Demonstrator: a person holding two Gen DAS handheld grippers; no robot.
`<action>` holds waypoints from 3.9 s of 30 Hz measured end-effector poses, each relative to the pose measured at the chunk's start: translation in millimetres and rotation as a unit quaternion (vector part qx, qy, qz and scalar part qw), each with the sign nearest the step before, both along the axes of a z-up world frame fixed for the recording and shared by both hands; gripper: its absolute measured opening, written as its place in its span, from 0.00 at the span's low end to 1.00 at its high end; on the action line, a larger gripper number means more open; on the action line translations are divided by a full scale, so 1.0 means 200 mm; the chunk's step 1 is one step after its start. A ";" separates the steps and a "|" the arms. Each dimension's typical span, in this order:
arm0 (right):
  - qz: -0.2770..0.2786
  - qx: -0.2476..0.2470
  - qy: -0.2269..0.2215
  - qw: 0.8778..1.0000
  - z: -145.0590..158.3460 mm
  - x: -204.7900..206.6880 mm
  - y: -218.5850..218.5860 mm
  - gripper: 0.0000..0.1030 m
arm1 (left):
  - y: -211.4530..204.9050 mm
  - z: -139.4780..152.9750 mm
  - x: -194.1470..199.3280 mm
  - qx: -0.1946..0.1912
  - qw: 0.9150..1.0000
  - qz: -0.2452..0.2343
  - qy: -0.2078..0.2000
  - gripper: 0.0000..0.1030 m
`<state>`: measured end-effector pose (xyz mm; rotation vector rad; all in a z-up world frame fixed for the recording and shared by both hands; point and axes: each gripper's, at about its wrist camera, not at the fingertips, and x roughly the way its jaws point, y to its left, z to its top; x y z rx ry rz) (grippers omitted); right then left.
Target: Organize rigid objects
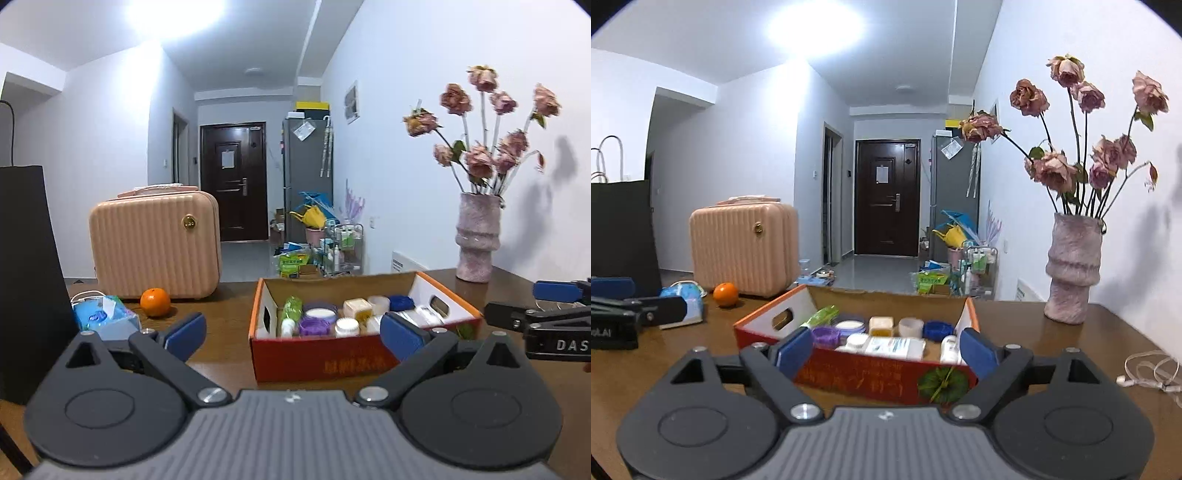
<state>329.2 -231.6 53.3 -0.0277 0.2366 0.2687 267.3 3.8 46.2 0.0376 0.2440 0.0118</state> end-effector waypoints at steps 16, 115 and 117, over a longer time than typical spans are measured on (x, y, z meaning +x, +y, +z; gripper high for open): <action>-0.016 0.036 0.013 0.999 -0.05 -0.52 0.01 0.87 | 0.04 -0.02 -0.55 -0.023 1.000 0.011 0.017 1.00; -0.010 0.034 0.042 0.998 -0.16 -1.56 0.06 1.00 | 0.02 -0.14 -1.39 0.027 0.999 0.000 -0.023 1.00; -0.010 0.034 0.041 0.999 -0.16 -1.56 0.06 1.00 | 0.02 -0.14 -1.39 0.026 0.999 0.000 -0.022 1.00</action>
